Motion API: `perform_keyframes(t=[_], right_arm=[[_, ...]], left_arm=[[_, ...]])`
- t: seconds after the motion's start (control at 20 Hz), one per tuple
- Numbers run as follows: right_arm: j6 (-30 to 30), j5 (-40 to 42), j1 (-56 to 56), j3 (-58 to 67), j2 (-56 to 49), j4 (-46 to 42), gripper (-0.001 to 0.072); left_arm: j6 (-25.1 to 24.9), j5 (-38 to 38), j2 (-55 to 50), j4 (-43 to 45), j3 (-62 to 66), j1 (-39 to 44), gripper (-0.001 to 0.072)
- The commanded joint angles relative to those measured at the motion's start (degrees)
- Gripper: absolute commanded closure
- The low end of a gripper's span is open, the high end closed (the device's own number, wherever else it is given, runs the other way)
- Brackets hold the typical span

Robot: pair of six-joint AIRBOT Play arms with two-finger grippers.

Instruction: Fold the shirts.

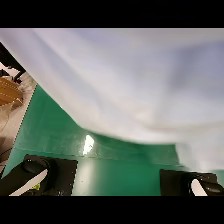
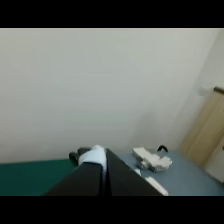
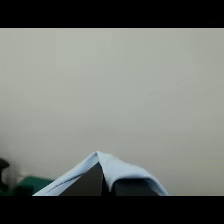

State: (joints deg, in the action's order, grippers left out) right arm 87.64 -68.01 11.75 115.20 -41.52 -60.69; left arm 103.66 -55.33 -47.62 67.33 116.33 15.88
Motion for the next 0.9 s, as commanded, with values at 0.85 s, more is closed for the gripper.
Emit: perform_keyframes(t=[0.85], right_arm=[[-6.43, 4.04, -3.19, -6.84, -65.94, 11.39, 0.0690]], left_arm=[[-0.63, 43.28, -40.61, 7.45, -48.37, -1.38, 0.0685]])
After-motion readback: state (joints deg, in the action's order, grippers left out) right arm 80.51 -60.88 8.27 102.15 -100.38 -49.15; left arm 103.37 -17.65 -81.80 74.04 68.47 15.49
